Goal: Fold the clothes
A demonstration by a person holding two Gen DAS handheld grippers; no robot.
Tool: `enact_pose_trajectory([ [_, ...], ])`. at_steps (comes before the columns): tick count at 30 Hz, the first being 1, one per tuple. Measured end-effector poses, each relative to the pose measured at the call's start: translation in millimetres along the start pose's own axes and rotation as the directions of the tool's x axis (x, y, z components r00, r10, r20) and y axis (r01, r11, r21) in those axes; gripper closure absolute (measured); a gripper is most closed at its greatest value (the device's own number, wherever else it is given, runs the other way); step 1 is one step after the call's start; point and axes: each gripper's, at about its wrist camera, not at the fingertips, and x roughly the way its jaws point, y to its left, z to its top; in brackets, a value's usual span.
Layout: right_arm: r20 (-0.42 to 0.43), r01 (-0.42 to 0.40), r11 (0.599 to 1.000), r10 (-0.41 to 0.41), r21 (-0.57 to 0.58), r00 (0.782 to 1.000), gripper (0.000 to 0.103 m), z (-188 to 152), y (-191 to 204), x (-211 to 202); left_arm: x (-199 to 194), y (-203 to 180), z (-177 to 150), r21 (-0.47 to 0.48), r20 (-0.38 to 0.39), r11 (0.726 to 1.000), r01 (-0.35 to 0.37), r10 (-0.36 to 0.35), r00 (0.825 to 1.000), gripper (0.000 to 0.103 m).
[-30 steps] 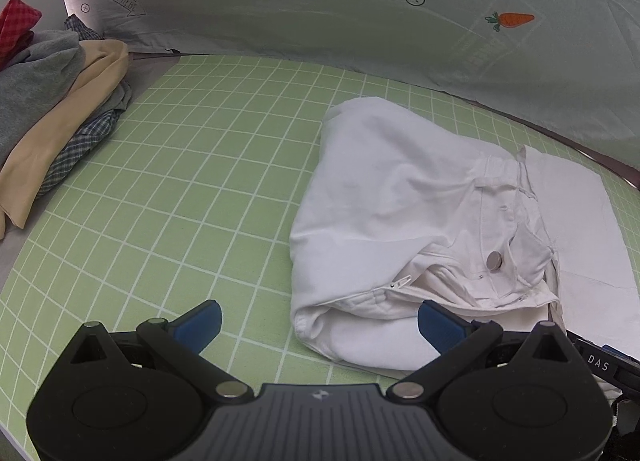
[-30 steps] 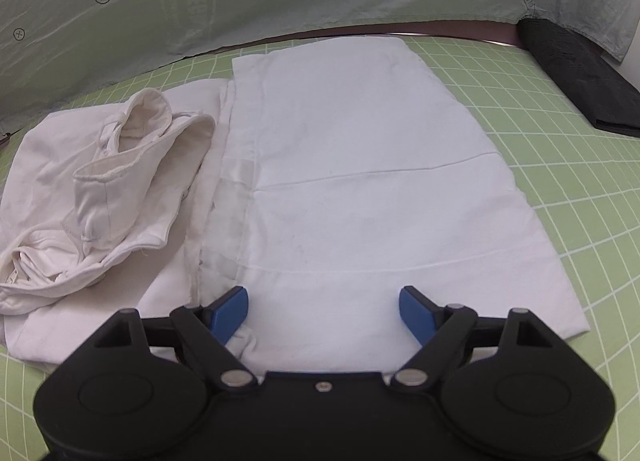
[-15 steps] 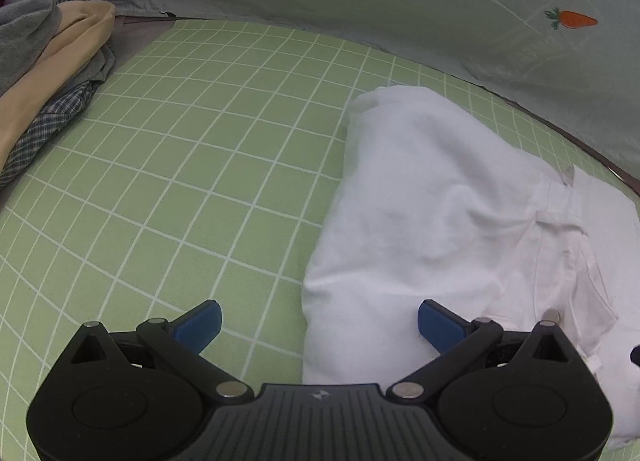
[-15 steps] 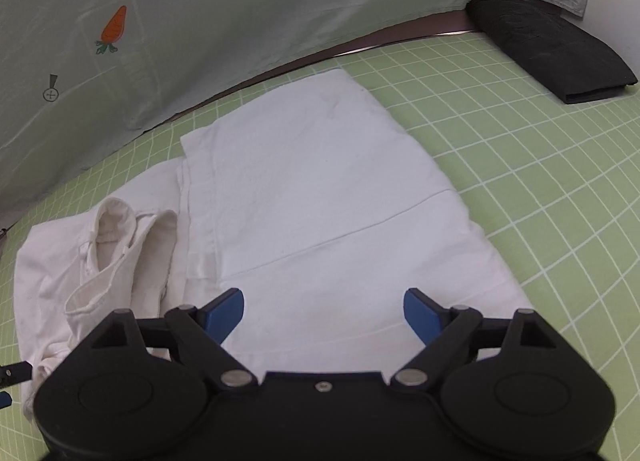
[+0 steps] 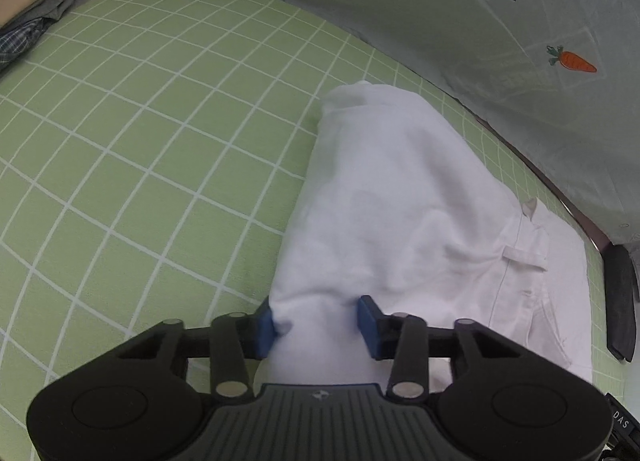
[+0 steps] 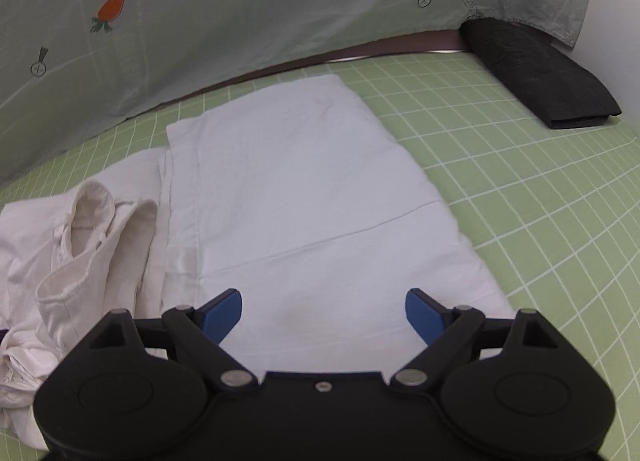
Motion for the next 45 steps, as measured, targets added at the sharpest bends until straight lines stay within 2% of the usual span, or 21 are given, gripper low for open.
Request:
enact_pose_trajectory([
  [3, 0.023, -0.004, 0.999, 0.002, 0.05, 1.0, 0.014, 2, -15, -9, -20, -9, 2, -0.012, 0.032, 0.998, 0.062, -0.062, 0.998, 0.088],
  [7, 0.034, -0.006, 0.996, 0.003, 0.094, 0.999, 0.014, -7, -38, -20, -52, -42, 2, -0.009, 0.078, 0.984, 0.177, -0.176, 0.981, 0.091],
  [10, 0.025, -0.013, 0.991, 0.01, 0.133, 1.0, 0.014, -14, -58, -24, -67, -85, -3, 0.044, 0.08, 0.97, 0.238, -0.241, 0.967, 0.091],
  [15, 0.019, -0.021, 0.982, 0.018, 0.189, 1.0, 0.014, -17, -97, -26, -63, -161, -20, 0.097, 0.027, 0.943, 0.319, -0.323, 0.946, 0.091],
  [19, 0.01, -0.011, 0.977, 0.009, 0.213, 1.0, 0.013, -15, -133, -23, -38, -217, -36, 0.126, -0.046, 0.917, 0.378, -0.376, 0.926, 0.091],
  [22, 0.001, 0.0, 0.971, 0.0, 0.239, 1.0, 0.013, -11, -163, -17, -1, -255, -49, 0.122, -0.119, 0.914, 0.387, -0.373, 0.92, 0.091],
  [25, -0.017, 0.018, 0.964, -0.014, 0.266, 1.0, 0.013, -3, -190, -5, 49, -282, -61, 0.06, -0.219, 0.926, 0.372, -0.351, 0.91, 0.091],
  [28, -0.025, 0.021, 0.955, -0.014, 0.297, 1.0, 0.013, 10, -209, 7, 94, -300, -78, 0.061, -0.305, 0.961, 0.27, -0.24, 0.922, 0.09],
  [30, -0.033, 0.02, 0.95, -0.01, 0.313, 0.999, 0.013, 22, -221, 10, 106, -312, -86, 0.125, -0.31, 0.967, 0.222, -0.174, 0.935, 0.085],
  [33, -0.019, -0.01, 0.948, 0.017, 0.318, 1.0, 0.013, 39, -230, 13, 112, -320, -87, 0.154, -0.307, 0.97, 0.188, -0.134, 0.942, 0.084],
  [37, -0.034, -0.055, 0.956, 0.067, 0.288, 0.997, 0.013, 56, -225, 32, 119, -313, -82, 0.083, -0.329, 0.978, 0.192, -0.155, 0.931, 0.084],
  [43, -0.071, -0.093, 0.952, 0.119, 0.291, 0.99, 0.013, 59, -207, 52, 124, -317, -77, 0.081, -0.342, 0.975, 0.205, -0.166, 0.925, 0.082],
  [45, -0.076, -0.096, 0.953, 0.122, 0.286, 0.99, 0.013, 56, -203, 51, 123, -318, -76, 0.081, -0.337, 0.971, 0.224, -0.184, 0.923, 0.077],
])
